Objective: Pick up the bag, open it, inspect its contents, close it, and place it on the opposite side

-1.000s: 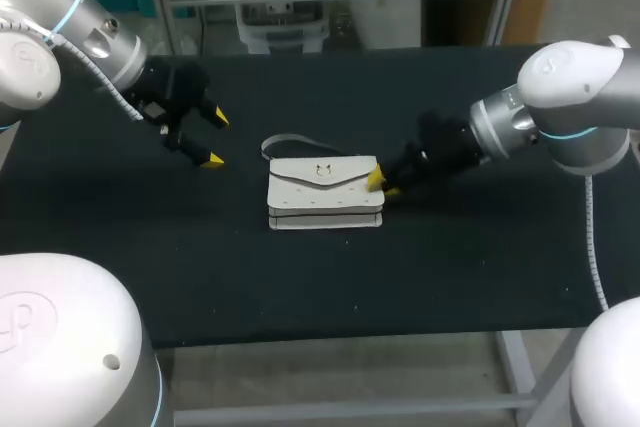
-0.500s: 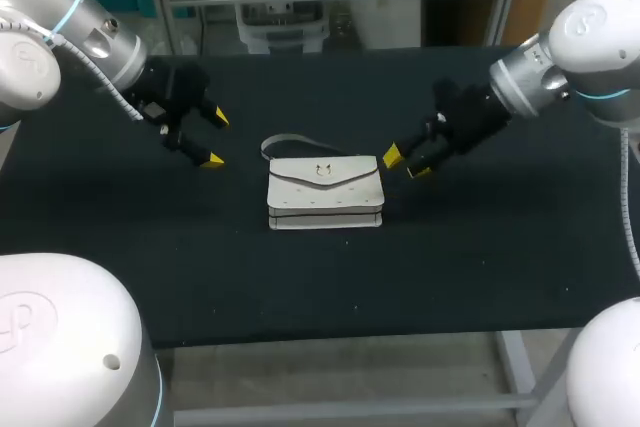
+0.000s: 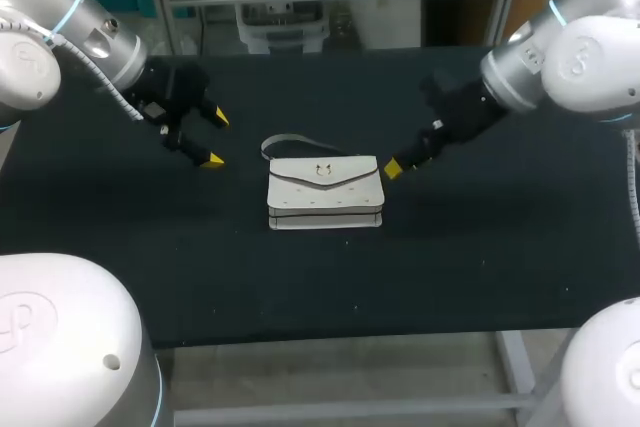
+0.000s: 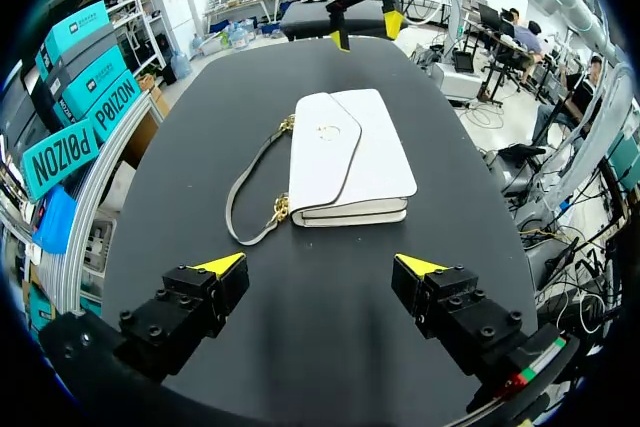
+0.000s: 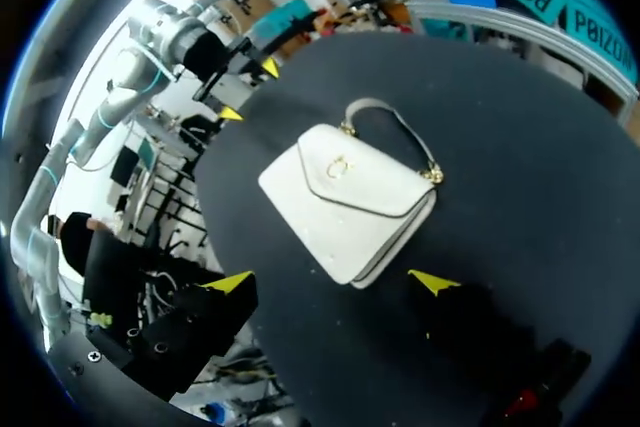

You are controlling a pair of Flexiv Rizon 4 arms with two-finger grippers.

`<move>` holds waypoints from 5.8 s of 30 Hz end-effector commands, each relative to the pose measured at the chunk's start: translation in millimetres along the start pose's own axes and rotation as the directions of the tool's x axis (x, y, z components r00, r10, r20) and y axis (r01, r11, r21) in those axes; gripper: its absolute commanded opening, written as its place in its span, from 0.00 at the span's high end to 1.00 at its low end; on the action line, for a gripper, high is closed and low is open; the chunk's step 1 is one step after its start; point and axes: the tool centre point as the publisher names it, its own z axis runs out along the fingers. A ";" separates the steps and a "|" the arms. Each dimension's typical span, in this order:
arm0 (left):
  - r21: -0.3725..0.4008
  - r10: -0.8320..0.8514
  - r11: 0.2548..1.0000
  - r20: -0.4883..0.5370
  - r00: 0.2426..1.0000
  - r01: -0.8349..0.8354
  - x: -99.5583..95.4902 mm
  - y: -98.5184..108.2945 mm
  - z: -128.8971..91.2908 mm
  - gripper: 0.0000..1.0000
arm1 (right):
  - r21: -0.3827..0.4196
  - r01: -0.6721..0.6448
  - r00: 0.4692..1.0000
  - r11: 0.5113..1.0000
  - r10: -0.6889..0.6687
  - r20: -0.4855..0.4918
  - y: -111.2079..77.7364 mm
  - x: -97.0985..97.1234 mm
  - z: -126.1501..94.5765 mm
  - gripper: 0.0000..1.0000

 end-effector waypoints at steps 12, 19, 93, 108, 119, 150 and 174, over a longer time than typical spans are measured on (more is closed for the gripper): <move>-0.059 0.265 0.964 0.134 0.955 -0.259 17.6 -41.1 27.1 0.00 | 0.106 0.401 0.866 0.910 -0.415 0.278 -0.4 16.1 19.0 0.00; -0.089 0.278 0.959 0.124 0.953 -0.268 13.3 -53.7 32.2 0.00 | 0.213 0.536 0.760 0.817 -0.577 0.299 -7.4 12.0 26.1 0.00; -0.005 0.439 0.898 -0.058 0.897 -0.440 -8.7 -72.2 101.4 0.00 | 0.580 0.649 0.316 0.492 -0.868 0.383 17.9 -25.2 102.8 1.00; 0.074 0.605 0.788 0.094 0.791 -0.612 32.9 -85.0 103.6 0.00 | 0.551 0.646 0.350 0.528 -0.846 0.402 11.4 -24.3 106.4 1.00; 0.039 0.669 0.724 0.198 0.716 -0.688 31.8 -92.2 129.6 0.28 | 0.551 0.646 0.350 0.528 -0.846 0.402 11.4 -24.3 106.4 1.00; 0.060 0.471 0.855 0.322 0.821 -0.515 -17.3 -92.7 87.2 1.00 | 0.551 0.646 0.350 0.528 -0.846 0.402 11.4 -24.3 106.4 1.00; 0.158 0.396 0.887 0.225 0.890 -0.435 -6.1 -79.8 100.8 0.13 | 0.551 0.646 0.350 0.528 -0.846 0.402 11.4 -24.3 106.4 1.00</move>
